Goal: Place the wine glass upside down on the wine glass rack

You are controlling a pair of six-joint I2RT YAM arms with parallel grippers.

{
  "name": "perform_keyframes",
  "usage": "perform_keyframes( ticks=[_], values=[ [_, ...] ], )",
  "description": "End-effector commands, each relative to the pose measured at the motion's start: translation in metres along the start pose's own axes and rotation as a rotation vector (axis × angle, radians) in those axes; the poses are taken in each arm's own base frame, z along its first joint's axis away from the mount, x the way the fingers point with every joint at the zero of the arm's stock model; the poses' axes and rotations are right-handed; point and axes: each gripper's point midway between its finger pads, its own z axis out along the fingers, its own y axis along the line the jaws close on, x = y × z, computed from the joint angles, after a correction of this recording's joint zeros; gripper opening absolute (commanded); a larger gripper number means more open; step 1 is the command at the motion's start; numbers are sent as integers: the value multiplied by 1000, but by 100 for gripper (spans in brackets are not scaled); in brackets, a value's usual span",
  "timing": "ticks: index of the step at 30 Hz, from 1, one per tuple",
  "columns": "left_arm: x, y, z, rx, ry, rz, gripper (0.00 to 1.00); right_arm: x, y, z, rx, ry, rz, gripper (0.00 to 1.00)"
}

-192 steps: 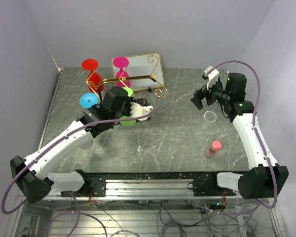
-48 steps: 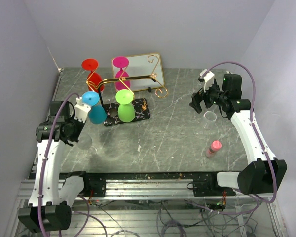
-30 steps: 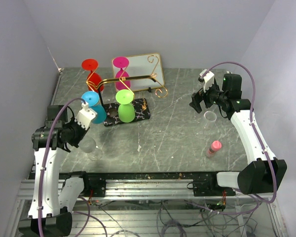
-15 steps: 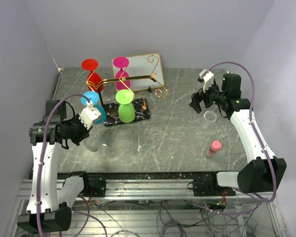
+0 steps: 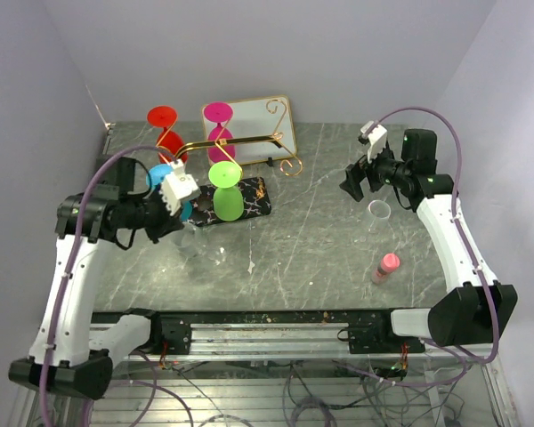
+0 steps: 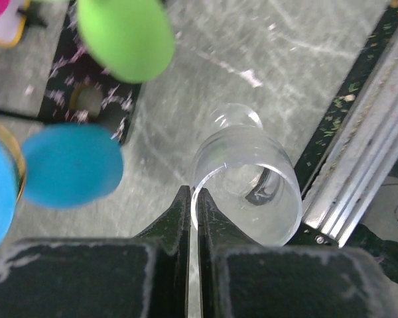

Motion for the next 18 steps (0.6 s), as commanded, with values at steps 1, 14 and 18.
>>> perform_keyframes(
  ticks=[1, 14, 18],
  values=[
    [-44, -18, 17, 65, -67, 14, 7, -25, 1, -7, -18, -47, -20, 100],
    [-178, -35, 11, 177, -319, 83, 7, -81, 6, -35, -16, -168, 47, 97],
    [-229, -20, -2, 133, -450, 7, 7, -119, 10, -55, -31, -246, 69, 95]
  ],
)
